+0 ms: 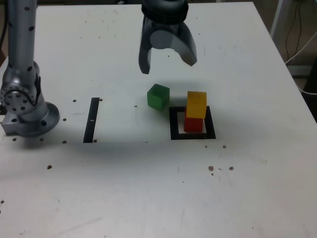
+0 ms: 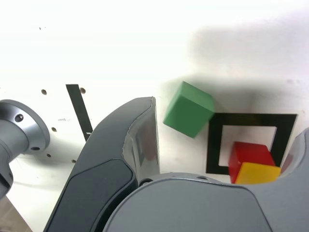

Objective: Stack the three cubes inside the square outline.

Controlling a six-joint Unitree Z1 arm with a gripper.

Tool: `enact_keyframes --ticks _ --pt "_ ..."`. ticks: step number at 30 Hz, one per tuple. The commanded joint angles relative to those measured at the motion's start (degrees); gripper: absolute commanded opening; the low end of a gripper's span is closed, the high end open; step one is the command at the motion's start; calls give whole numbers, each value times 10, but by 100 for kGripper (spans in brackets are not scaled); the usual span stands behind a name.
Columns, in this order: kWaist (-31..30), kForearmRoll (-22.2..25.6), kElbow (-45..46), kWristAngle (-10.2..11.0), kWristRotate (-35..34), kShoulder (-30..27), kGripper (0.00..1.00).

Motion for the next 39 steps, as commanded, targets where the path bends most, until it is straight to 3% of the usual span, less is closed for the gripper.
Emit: enact_keyframes --ticks 1,14,20,28,39 --pt "4 -9 10 1 6 -7 99" --pt "7 -36 33 4 64 -9 99" --pt "3 -40 37 28 136 -12 100" --pt "3 -56 50 40 247 -16 100" --pt "3 -66 64 49 263 -13 100"
